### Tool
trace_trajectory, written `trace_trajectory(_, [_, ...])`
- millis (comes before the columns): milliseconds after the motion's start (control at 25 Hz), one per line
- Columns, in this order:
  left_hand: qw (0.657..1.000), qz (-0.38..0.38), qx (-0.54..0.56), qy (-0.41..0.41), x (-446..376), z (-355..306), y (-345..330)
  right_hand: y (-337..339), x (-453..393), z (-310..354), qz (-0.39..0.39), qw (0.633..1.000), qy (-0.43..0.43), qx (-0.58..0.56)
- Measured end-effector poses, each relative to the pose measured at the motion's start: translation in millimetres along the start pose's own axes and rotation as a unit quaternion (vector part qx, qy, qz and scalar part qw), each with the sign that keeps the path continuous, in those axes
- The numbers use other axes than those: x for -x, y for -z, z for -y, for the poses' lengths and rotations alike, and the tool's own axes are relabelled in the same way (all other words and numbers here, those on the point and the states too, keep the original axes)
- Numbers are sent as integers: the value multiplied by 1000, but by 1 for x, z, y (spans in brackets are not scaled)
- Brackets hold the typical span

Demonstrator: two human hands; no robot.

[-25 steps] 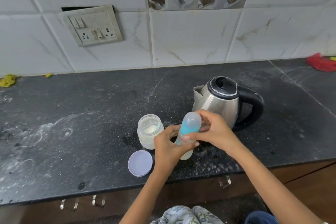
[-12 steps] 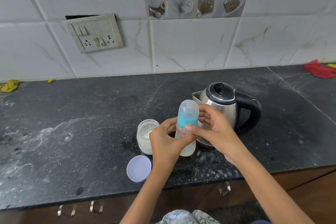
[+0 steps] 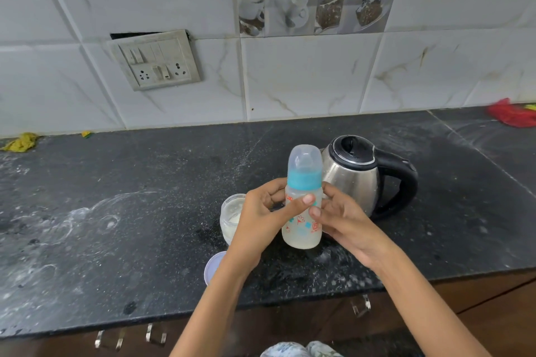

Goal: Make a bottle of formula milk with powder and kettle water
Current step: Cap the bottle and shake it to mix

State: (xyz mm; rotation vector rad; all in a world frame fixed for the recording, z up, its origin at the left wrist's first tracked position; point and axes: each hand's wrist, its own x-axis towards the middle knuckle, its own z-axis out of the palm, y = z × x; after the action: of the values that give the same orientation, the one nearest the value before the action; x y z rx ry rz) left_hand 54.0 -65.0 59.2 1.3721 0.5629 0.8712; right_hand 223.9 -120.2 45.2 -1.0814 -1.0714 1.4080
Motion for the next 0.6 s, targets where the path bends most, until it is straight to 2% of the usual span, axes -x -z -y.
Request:
trace_trajectory(160, [999, 33, 0, 11, -11, -7, 12, 4, -3, -6, 6, 999, -6, -53])
trace_trajectory(320, [999, 44, -20, -2, -15, -9, 13, 6, 0, -12, 10, 999, 4, -34])
trace_trajectory(440, [992, -50, -105, -53, -11, -10, 1, -2, 1, -14, -81, 990, 92, 73])
trace_trajectory(520, [961, -168, -208, -76, -6, -5, -17, -7, -1, -19, -197, 946, 163, 200])
trace_trajectory(600, [934, -224, -264, -92, -3, -1, -30, -11, -1, -23, -255, 911, 207, 250])
